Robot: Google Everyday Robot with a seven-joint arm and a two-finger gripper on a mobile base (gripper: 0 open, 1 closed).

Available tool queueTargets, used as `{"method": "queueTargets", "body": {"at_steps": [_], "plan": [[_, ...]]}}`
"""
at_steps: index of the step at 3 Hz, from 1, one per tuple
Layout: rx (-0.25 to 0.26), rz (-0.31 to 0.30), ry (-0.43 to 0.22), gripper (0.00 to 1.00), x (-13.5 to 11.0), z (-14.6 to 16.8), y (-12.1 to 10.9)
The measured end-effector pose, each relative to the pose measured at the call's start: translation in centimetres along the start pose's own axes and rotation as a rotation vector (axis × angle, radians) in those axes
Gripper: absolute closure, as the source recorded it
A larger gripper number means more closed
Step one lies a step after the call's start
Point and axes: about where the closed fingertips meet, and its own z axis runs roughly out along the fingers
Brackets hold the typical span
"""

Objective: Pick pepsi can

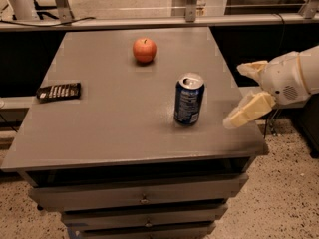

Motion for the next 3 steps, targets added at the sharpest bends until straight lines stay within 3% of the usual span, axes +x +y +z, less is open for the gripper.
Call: {"method": "queueTargets", "body": {"at_steps": [1, 2, 3], "plan": [[-0.031, 0.055, -0.224, 0.00, -3.0, 2.8, -0.2], [-0.074, 0.097, -0.389, 0.00, -5.8, 4.1, 0.9], [-0.110, 0.111, -0.476, 0.00, -7.5, 5.2, 2.7]]}}
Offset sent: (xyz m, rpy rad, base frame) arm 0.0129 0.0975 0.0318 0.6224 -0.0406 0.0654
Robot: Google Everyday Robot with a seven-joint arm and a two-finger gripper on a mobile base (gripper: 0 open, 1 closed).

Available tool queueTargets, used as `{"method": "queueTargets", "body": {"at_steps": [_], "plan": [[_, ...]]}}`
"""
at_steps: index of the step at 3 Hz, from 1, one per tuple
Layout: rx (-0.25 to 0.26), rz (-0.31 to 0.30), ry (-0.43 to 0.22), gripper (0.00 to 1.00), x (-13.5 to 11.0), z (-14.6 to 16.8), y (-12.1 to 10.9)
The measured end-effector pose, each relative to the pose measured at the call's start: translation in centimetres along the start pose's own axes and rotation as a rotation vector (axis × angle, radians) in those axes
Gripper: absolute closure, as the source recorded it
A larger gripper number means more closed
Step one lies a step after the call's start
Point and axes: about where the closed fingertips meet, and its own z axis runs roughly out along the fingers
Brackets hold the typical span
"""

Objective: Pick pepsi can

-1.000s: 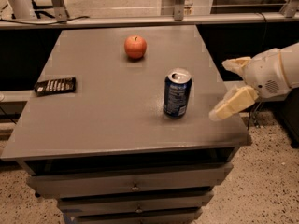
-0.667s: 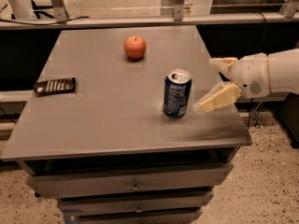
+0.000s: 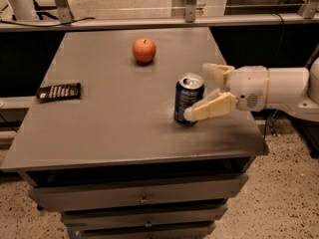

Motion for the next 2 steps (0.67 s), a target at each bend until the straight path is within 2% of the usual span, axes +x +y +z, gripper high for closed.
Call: {"method": "queueTargets", "body": {"at_steps": [1, 2], "plan": [[-0.029, 0.019, -0.044, 0.00, 0.3, 1.7, 1.4], [-0.037, 0.035, -0.065, 0.17, 0.5, 3.0, 2.0]]}}
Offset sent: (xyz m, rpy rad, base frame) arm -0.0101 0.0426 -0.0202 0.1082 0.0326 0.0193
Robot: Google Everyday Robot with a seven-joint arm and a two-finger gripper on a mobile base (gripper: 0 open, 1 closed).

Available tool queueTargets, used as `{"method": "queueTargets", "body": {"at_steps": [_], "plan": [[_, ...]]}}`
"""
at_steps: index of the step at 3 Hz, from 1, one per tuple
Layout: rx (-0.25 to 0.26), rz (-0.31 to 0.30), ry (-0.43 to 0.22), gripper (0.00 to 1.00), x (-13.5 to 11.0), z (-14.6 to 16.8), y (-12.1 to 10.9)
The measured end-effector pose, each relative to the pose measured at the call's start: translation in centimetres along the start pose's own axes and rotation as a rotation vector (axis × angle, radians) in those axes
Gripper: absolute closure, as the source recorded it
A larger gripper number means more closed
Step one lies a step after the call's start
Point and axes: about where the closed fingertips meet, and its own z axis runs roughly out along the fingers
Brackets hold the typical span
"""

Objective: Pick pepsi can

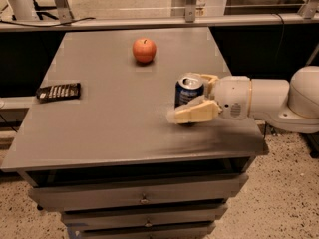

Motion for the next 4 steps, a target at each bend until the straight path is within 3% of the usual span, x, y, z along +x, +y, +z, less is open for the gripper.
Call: {"method": "queueTargets", "body": {"at_steps": [2, 3, 4], "plan": [[0.012, 0.008, -0.011, 0.62, -0.3, 0.0, -0.3], [0.021, -0.003, -0.025, 0.87, -2.0, -0.5, -1.4], [0.038, -0.015, -0.053, 1.00, -5.3, -1.2, -3.3]]}}
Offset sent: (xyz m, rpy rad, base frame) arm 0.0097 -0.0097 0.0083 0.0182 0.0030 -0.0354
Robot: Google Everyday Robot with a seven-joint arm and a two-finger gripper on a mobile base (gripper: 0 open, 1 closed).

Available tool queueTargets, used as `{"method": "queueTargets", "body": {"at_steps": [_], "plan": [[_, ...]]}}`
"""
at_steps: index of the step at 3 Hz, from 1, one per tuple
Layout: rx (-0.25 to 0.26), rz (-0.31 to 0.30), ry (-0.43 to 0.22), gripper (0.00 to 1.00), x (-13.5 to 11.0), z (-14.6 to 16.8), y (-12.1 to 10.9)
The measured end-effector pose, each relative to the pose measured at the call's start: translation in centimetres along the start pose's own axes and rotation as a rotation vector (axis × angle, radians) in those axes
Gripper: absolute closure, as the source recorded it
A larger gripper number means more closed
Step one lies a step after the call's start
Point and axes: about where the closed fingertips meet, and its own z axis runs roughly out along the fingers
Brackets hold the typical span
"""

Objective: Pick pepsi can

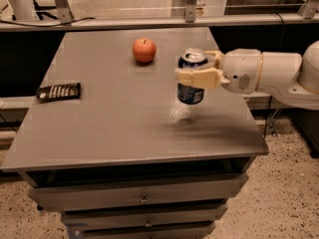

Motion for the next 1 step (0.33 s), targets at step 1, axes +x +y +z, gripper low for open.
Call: {"method": "queueTargets", "body": {"at_steps": [1], "plan": [[0.007, -0.011, -0.009, 1.00, -0.83, -0.16, -0.29]]}}
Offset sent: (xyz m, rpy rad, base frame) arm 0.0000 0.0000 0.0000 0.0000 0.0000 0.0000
